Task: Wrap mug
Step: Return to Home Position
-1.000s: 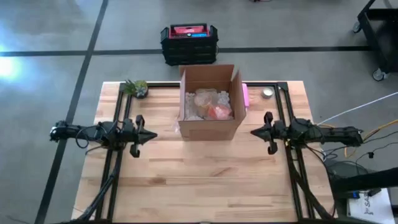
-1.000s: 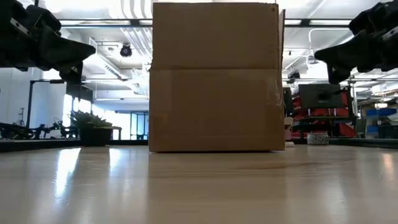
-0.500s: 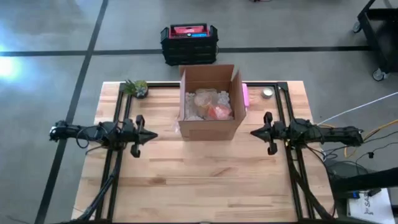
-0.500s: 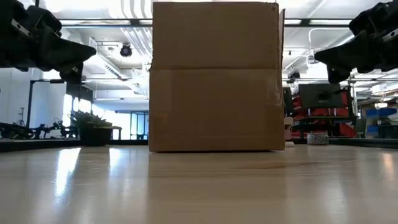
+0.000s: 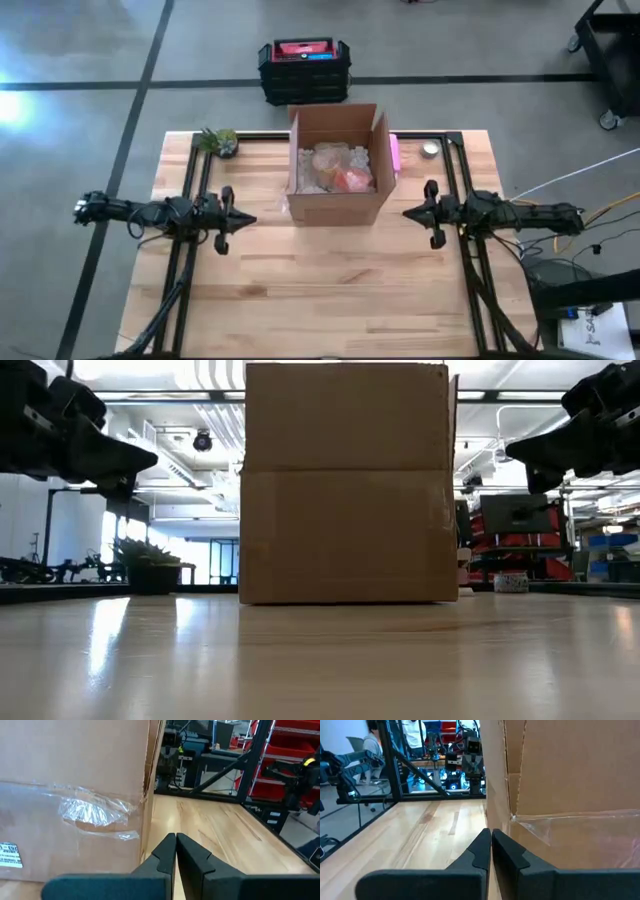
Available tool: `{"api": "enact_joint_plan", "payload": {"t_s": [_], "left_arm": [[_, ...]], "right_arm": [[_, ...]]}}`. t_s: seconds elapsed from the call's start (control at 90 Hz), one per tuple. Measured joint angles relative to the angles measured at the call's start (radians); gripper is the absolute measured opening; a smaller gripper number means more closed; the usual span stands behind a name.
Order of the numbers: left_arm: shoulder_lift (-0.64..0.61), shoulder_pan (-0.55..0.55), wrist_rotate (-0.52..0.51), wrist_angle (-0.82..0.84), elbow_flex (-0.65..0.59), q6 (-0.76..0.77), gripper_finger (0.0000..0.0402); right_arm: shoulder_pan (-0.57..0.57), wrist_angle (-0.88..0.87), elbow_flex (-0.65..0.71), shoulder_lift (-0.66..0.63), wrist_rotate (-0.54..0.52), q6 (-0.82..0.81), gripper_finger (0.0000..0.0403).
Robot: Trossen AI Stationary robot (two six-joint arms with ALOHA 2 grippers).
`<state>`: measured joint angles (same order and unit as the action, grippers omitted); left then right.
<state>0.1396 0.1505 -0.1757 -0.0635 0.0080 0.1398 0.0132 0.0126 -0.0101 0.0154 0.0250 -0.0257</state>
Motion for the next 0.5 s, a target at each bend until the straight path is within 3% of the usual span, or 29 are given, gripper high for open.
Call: {"api": "enact_joint_plan", "payload": {"t_s": [0.5], "left_arm": [[0.095, 0.0, 0.0, -0.004, 0.0, 0.0, 0.0]], "right_arm": [[0.0, 0.0, 0.0, 0.0, 0.0, 0.0, 0.0]]}}
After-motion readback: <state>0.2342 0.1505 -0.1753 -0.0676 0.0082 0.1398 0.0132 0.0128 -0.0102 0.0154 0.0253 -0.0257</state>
